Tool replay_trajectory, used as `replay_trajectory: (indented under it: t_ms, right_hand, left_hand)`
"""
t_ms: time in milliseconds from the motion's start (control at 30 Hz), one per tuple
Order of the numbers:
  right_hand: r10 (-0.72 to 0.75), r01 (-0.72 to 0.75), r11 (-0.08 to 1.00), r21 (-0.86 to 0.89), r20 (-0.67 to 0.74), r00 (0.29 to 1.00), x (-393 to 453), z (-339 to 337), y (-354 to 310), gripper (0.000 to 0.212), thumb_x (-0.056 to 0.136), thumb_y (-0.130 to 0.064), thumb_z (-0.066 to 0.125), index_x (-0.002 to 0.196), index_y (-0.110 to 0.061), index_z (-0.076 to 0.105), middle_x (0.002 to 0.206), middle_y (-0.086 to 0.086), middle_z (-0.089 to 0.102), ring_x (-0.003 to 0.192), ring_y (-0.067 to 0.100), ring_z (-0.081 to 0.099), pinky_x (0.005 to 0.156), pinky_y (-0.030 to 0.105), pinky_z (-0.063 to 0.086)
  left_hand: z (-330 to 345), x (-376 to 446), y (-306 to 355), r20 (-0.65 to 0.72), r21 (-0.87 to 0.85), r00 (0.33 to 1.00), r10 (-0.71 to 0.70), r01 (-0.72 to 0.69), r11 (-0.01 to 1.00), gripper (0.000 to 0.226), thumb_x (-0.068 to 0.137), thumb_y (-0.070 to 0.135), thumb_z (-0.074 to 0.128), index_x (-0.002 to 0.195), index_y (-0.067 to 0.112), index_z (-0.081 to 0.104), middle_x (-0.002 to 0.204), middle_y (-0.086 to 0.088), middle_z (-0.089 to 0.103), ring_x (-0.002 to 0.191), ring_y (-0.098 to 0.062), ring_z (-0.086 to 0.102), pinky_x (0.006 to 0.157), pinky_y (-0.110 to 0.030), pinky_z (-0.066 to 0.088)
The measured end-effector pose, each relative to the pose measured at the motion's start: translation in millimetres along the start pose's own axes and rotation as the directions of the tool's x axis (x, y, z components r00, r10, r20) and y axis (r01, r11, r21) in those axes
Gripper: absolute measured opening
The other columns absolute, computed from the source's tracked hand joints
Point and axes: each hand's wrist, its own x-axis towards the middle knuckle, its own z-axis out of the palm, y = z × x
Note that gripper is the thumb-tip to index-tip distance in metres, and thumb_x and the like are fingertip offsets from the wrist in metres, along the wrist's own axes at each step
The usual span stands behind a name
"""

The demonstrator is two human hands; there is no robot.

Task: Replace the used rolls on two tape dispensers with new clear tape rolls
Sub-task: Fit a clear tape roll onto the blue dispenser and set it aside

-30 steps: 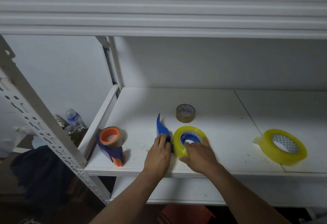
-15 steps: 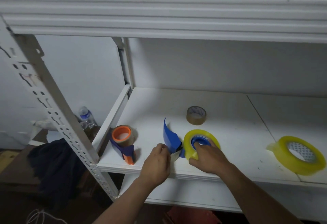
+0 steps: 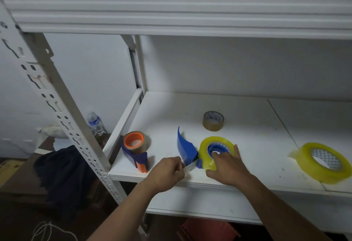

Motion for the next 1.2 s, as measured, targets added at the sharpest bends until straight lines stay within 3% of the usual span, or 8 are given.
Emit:
replay_trajectory:
  t_ms: [133, 300, 400, 600, 700, 833, 1000, 1200]
  right_hand:
    - [-0.041, 0.043, 0.999, -0.033, 0.063, 0.997, -2, -6, 8, 0.054, 0.088, -0.060, 0.044, 0.123, -0.019, 0.049, 0.122, -0.001, 0.059, 0.122, 0.018, 0.047, 0.117, 0.047, 0.002]
    - [0.027, -0.028, 0.999, 0.029, 0.049, 0.998, 3, -8, 6, 0.063, 0.076, -0.079, 0.043, 0.104, -0.025, 0.057, 0.110, -0.005, 0.064, 0.114, 0.014, 0.051, 0.117, 0.043, 0.004]
    - [0.066, -0.067, 0.996, 0.062, 0.024, 0.998, 2, -7, 1, 0.070, 0.071, -0.085, 0.038, 0.100, -0.026, 0.061, 0.104, -0.006, 0.066, 0.110, 0.013, 0.053, 0.115, 0.048, -0.003]
    - [-0.016, 0.008, 0.997, 0.079, 0.095, 0.995, -8, -10, 9, 0.053, 0.087, -0.055, 0.049, 0.128, -0.023, 0.044, 0.128, -0.002, 0.054, 0.128, 0.020, 0.041, 0.114, 0.056, 0.000]
    - [0.019, -0.025, 0.997, 0.067, 0.083, 0.996, -5, -7, 10, 0.053, 0.087, -0.061, 0.046, 0.122, -0.022, 0.050, 0.122, -0.003, 0.058, 0.123, 0.018, 0.046, 0.115, 0.054, -0.001]
    - [0.051, -0.053, 0.996, 0.069, 0.034, 0.998, 0, -1, 7, 0.058, 0.081, -0.071, 0.045, 0.113, -0.024, 0.055, 0.112, -0.005, 0.063, 0.115, 0.015, 0.051, 0.115, 0.052, -0.002]
    - [0.057, -0.058, 0.993, 0.105, 0.005, 0.998, 0, 3, 7, 0.056, 0.081, -0.069, 0.048, 0.114, -0.023, 0.055, 0.114, -0.005, 0.062, 0.116, 0.015, 0.050, 0.116, 0.049, 0.001]
    - [0.069, -0.068, 0.992, 0.110, -0.006, 0.998, -2, 3, 5, 0.055, 0.082, -0.065, 0.049, 0.117, -0.023, 0.054, 0.117, -0.005, 0.060, 0.119, 0.015, 0.048, 0.116, 0.047, 0.001]
  left_hand:
    - [0, -2, 7, 0.022, 0.068, 0.999, 0.024, -0.025, 0.997, 0.016, 0.085, 0.021, 0.057, 0.076, 0.008, 0.055, 0.073, -0.006, 0.059, 0.065, -0.018, 0.047, 0.064, -0.039, 0.044]
    - [-10, 2, 13, 0.175, 0.080, 0.984, 0.026, -0.040, 0.996, 0.022, 0.080, 0.020, 0.060, 0.065, 0.021, 0.044, 0.071, 0.000, 0.054, 0.065, -0.016, 0.046, 0.064, -0.039, 0.044]
    - [-21, 4, 14, 0.210, 0.121, 0.978, 0.004, -0.030, 0.992, 0.020, 0.081, 0.020, 0.062, 0.069, 0.019, 0.047, 0.072, 0.003, 0.053, 0.066, -0.013, 0.045, 0.062, -0.026, 0.039]
    - [-26, 5, 7, 0.140, 0.145, 0.988, -0.058, 0.037, 0.989, 0.014, 0.083, 0.016, 0.059, 0.096, 0.020, 0.056, 0.082, 0.006, 0.060, 0.077, -0.017, 0.057, 0.068, -0.025, 0.044]
    - [-24, 8, 12, 0.201, 0.175, 0.979, -0.039, 0.003, 0.985, 0.026, 0.085, 0.014, 0.057, 0.110, 0.017, 0.064, 0.091, 0.005, 0.062, 0.084, -0.010, 0.055, 0.073, -0.019, 0.042]
    - [-23, 13, 17, 0.336, 0.195, 0.941, -0.038, -0.031, 0.980, 0.021, 0.086, 0.014, 0.058, 0.102, 0.017, 0.071, 0.095, 0.010, 0.062, 0.089, -0.007, 0.055, 0.074, -0.013, 0.039]
    - [-37, 20, 7, 0.238, 0.242, 0.968, -0.076, 0.017, 0.970, 0.029, 0.084, 0.012, 0.055, 0.110, 0.020, 0.064, 0.092, 0.008, 0.057, 0.087, -0.011, 0.052, 0.076, -0.020, 0.040]
    - [-36, 27, -9, 0.126, 0.303, 0.984, -0.126, 0.083, 0.949, 0.031, 0.085, 0.011, 0.047, 0.108, 0.022, 0.064, 0.105, 0.001, 0.068, 0.091, -0.015, 0.058, 0.082, -0.028, 0.050]
